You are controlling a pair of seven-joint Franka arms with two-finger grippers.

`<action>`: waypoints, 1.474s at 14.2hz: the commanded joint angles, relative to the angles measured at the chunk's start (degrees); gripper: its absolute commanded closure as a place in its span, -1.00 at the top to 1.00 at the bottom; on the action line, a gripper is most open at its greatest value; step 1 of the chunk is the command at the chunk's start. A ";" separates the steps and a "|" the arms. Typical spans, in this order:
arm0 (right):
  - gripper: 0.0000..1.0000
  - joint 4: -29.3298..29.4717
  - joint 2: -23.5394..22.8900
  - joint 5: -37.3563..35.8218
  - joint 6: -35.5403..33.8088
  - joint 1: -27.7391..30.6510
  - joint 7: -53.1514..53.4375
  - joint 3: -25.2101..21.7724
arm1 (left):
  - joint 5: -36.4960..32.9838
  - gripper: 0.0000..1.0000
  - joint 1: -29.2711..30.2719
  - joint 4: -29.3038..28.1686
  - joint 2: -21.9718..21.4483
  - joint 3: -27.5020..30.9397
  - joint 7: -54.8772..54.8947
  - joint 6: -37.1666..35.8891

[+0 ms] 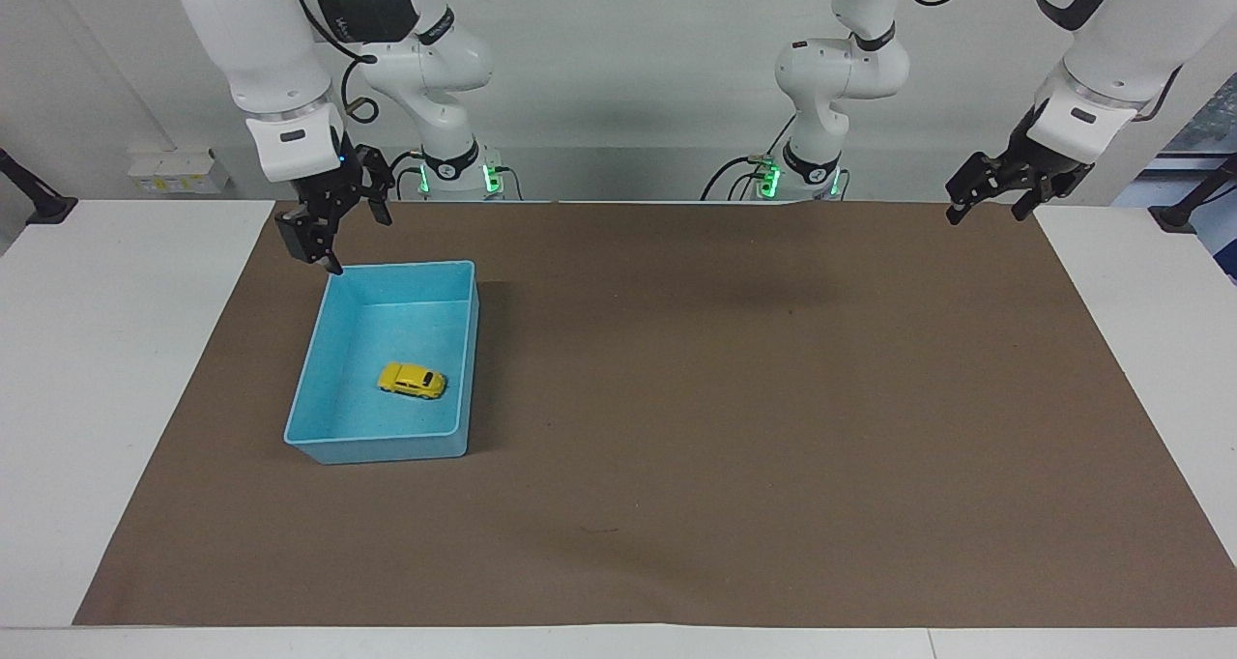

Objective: Wind up and store yellow beetle car

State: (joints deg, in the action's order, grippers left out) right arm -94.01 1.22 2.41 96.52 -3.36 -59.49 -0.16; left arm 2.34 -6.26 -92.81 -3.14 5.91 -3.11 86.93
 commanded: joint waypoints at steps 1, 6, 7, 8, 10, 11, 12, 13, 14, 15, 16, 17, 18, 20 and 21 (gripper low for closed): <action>1.00 1.20 0.01 2.60 -1.59 0.90 4.54 -0.27 | 0.21 1.00 0.99 -1.85 -1.34 -0.64 0.65 1.31; 1.00 2.25 0.01 2.25 -1.68 0.90 14.21 -0.10 | 0.21 1.00 0.99 -1.85 -1.34 -0.64 0.65 1.31; 1.00 2.34 0.01 2.42 -2.47 1.07 16.14 -0.27 | 0.21 1.00 0.99 -1.85 -1.34 -0.64 0.65 1.31; 1.00 2.34 0.01 2.16 -3.08 1.25 17.82 -0.54 | 0.21 1.00 0.99 -1.85 -1.34 -0.64 0.65 1.31; 1.00 2.43 0.01 2.51 -3.26 1.60 22.20 -1.50 | 0.21 1.00 0.99 -1.85 -1.34 -0.64 0.65 1.31; 1.00 3.65 -0.51 2.51 -4.40 1.69 25.53 -1.33 | 0.21 1.00 0.99 -1.85 -1.34 -0.64 0.65 1.31; 1.00 7.31 -1.47 2.51 -6.93 1.69 30.35 -1.42 | 0.21 1.00 0.99 -1.85 -1.34 -0.64 0.65 1.31; 1.00 9.44 -2.09 2.42 -8.61 1.69 36.41 -1.24 | 0.21 1.00 0.99 -1.85 -1.34 -0.64 0.65 1.31; 1.00 9.98 -2.18 1.90 -9.32 1.69 43.17 -0.81 | 0.21 1.00 0.99 -1.85 -1.34 -0.64 0.65 1.31; 1.00 10.07 -2.18 1.55 -9.85 1.60 49.76 -0.63 | 0.21 1.00 0.99 -1.85 -1.34 -0.64 0.65 1.31; 1.00 10.07 -2.10 1.28 -10.55 1.52 55.05 -0.63 | 0.21 1.00 0.99 -1.85 -1.34 -0.64 0.65 1.31; 1.00 10.07 -2.10 1.19 -11.17 1.17 59.62 -0.63 | 0.21 1.00 0.99 -1.85 -1.34 -0.64 0.65 1.31; 1.00 10.07 -2.10 1.37 -11.78 0.90 64.72 -0.54 | 0.21 1.00 0.99 -1.85 -1.34 -0.64 0.65 1.31; 1.00 10.16 -1.92 1.46 -13.36 0.72 73.96 0.16 | 0.21 1.00 0.99 -1.85 -1.34 -0.64 0.65 1.31; 1.00 10.16 -1.83 1.02 -13.63 0.72 74.43 0.95 | 0.21 1.00 0.99 -1.85 -1.34 -0.64 0.65 1.31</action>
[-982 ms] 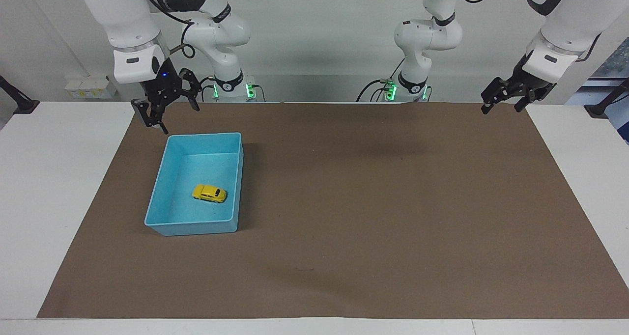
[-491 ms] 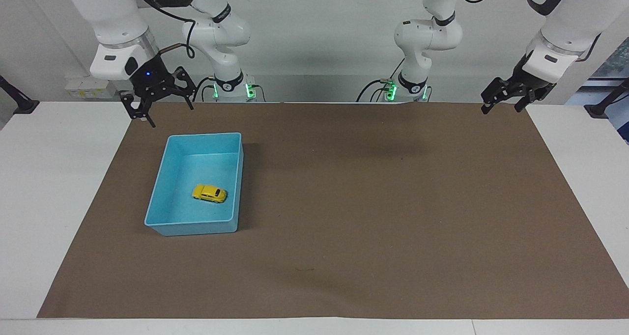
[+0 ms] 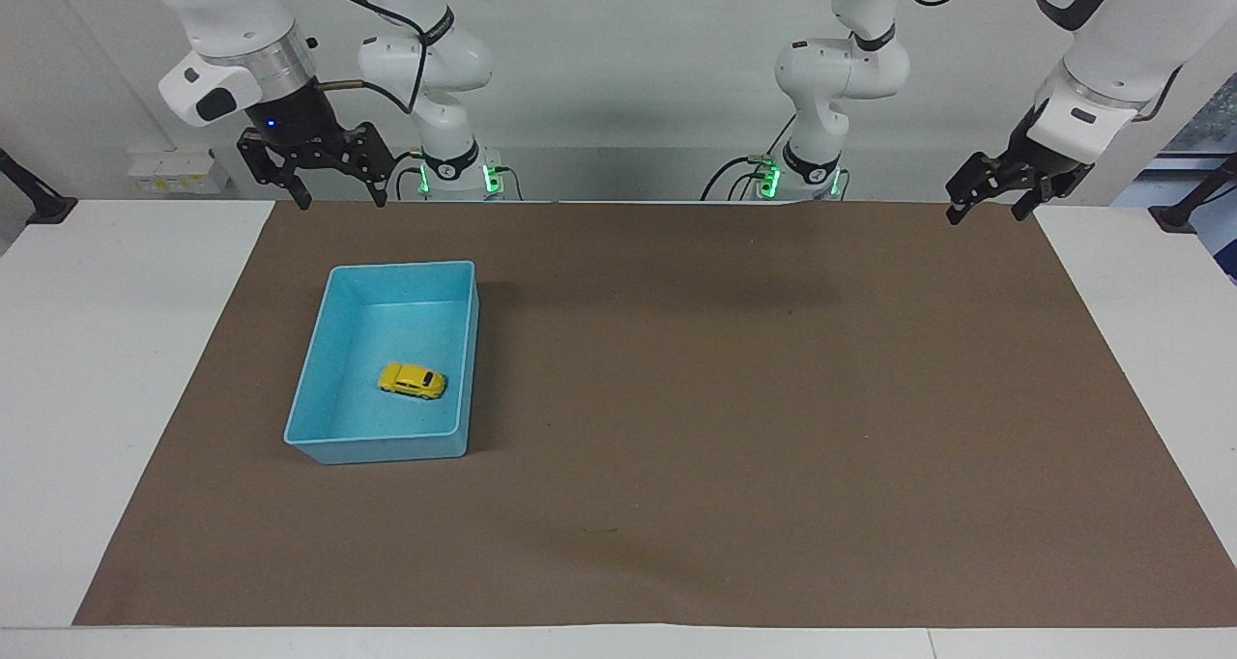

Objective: Wind up and store yellow beetle car

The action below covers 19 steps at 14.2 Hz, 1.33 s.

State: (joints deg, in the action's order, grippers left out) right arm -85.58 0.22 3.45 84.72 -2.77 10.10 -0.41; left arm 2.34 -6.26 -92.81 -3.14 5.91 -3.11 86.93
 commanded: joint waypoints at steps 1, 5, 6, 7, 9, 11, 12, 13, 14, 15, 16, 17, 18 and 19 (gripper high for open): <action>1.00 1.73 -0.66 -1.50 -1.84 0.14 4.67 1.38 | 0.21 1.00 0.99 -1.85 -1.34 -0.64 0.65 1.31; 1.00 1.73 -0.40 -4.78 -1.84 0.14 -0.08 2.79 | 0.21 1.00 0.99 -1.85 -1.34 -0.64 0.65 1.31; 1.00 1.64 -0.49 -4.94 -1.76 0.05 -0.08 3.05 | 0.21 1.00 0.99 -1.85 -1.34 -0.64 0.65 1.31; 1.00 1.64 -0.31 -4.51 -1.58 0.14 0.01 2.79 | 0.21 1.00 0.99 -1.85 -1.34 -0.64 0.65 1.31; 1.00 1.47 -0.22 -3.72 -1.49 0.66 -0.52 2.35 | 0.21 1.00 0.99 -1.85 -1.43 -0.64 0.65 1.31; 1.00 1.38 -0.14 -3.63 -1.49 0.67 -0.52 2.35 | 0.21 1.00 0.99 -1.85 -1.34 -0.64 0.65 1.31; 1.00 1.38 -0.14 -3.63 -1.49 0.67 -0.52 2.35 | 0.21 1.00 0.99 -1.85 -1.34 -0.64 0.65 1.31; 1.00 1.38 -0.22 -3.54 -1.32 0.75 -0.52 2.17 | 0.21 1.00 0.99 -1.85 -1.34 -0.64 0.65 1.31; 1.00 1.38 -0.22 -3.63 -1.23 1.01 -0.52 2.00 | 0.21 1.00 0.99 -1.85 -1.34 -0.64 0.65 1.31; 1.00 1.29 -0.22 -3.54 -1.23 1.36 -0.61 1.91 | 0.21 1.00 0.99 -1.85 -1.34 -0.64 0.65 1.31; 1.00 1.29 -0.22 -3.63 -0.97 1.54 -0.52 1.91 | 0.21 1.00 0.99 -1.85 -1.34 -0.64 0.65 1.31; 1.00 1.38 -0.22 -3.63 -1.05 1.46 -0.61 2.00 | 0.21 1.00 0.99 -1.85 -1.34 -0.64 0.65 1.31; 1.00 1.29 -0.22 -3.63 -1.05 1.54 -0.52 2.00 | 0.21 1.00 0.99 -1.85 -1.34 -0.64 0.65 1.31; 1.00 1.12 -0.14 -3.71 -1.05 1.72 -0.52 1.82 | 0.21 1.00 0.99 -1.85 -1.34 -0.55 0.65 1.31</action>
